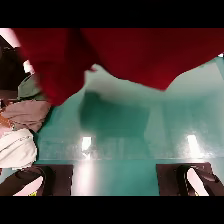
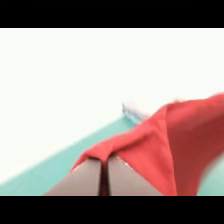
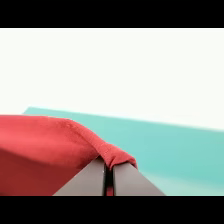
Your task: Fold the shirts.
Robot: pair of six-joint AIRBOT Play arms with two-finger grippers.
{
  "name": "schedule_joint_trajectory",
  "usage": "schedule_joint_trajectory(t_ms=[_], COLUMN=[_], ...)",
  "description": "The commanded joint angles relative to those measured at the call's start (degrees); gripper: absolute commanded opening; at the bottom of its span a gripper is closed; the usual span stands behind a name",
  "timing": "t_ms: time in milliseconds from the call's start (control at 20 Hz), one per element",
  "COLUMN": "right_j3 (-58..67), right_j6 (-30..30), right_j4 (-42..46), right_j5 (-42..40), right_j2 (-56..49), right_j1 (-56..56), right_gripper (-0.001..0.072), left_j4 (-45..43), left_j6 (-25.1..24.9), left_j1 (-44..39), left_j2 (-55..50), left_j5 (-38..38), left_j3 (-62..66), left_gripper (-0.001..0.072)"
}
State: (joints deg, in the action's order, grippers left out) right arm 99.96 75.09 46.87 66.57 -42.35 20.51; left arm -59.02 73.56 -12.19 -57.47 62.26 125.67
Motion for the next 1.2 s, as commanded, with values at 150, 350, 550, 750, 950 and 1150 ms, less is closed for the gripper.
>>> schedule_joint_trajectory(t_ms=[150,350,550,750,950,1150], right_j3=[18.16,19.06,3.91,-11.56,-19.06,-19.37], right_j6=[6.25,10.49,11.02,10.58,9.44,9.31], right_j4=[10.93,12.83,13.25,13.22,13.11,12.70], right_j5=[8.66,20.61,26.95,19.63,6.16,-0.61], right_j2=[-2.69,-10.40,-18.64,-28.11,-36.06,-39.21], right_j1=[-0.04,-0.07,-0.07,-0.07,-0.07,-0.07], right_gripper=[0.0008,0.0008,0.0009,0.0009,0.0010,0.0049], left_j4=[2.10,1.53,1.53,1.51,1.55,0.94], left_j6=[0.11,3.04,3.15,2.32,2.80,3.04], left_j1=[0.09,0.09,0.09,0.09,0.11,0.39], left_j2=[6.25,2.69,-9.70,-27.71,-39.58,-40.96], left_j5=[-3.87,-2.56,6.36,3.89,-5.35,-8.50], left_j3=[1.29,-14.10,-25.94,-28.04,-27.93,-27.12], left_gripper=[0.0023,0.0024,0.0024,0.0025,0.0025,0.0318])
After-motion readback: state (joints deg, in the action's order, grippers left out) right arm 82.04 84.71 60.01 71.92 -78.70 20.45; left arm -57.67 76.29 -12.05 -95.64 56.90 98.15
